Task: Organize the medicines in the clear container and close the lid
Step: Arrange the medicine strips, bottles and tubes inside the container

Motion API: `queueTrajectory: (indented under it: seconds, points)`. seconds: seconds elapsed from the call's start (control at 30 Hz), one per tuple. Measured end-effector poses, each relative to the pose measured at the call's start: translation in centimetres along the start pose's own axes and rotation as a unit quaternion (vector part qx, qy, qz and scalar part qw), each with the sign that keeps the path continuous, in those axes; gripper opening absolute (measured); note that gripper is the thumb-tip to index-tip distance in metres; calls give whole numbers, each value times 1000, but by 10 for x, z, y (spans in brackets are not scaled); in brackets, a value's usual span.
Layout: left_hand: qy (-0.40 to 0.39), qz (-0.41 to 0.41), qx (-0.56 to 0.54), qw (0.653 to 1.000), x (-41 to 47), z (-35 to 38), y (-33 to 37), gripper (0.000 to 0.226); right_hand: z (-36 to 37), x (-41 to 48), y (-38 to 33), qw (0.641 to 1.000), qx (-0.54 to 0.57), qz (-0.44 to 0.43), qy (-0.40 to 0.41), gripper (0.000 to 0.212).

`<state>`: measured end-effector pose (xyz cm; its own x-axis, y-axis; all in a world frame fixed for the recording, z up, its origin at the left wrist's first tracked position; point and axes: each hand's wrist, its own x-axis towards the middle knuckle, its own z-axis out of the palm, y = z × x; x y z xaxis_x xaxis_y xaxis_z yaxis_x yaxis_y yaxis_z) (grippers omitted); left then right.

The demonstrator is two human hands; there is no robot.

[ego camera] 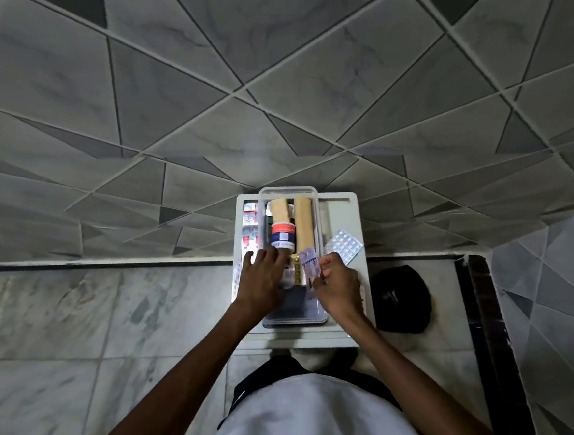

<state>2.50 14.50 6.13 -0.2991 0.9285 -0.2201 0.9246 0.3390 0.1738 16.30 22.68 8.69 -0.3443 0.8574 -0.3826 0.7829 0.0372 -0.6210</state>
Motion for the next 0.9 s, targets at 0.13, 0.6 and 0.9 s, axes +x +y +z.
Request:
queueTrajectory:
  seconds: [0.13, 0.6, 0.9]
  points:
    - [-2, -1, 33, 999, 2, 15, -1, 80, 22, -4, -13, 996, -76, -52, 4, 25]
    - [3, -17, 65, 998, -13, 28, -8, 84, 37, 1, -13, 991, -120, -51, 26, 35]
    - [22, -16, 34, 999, -10, 24, -1, 81, 46, -3, -23, 989, -128, -47, 52, 23]
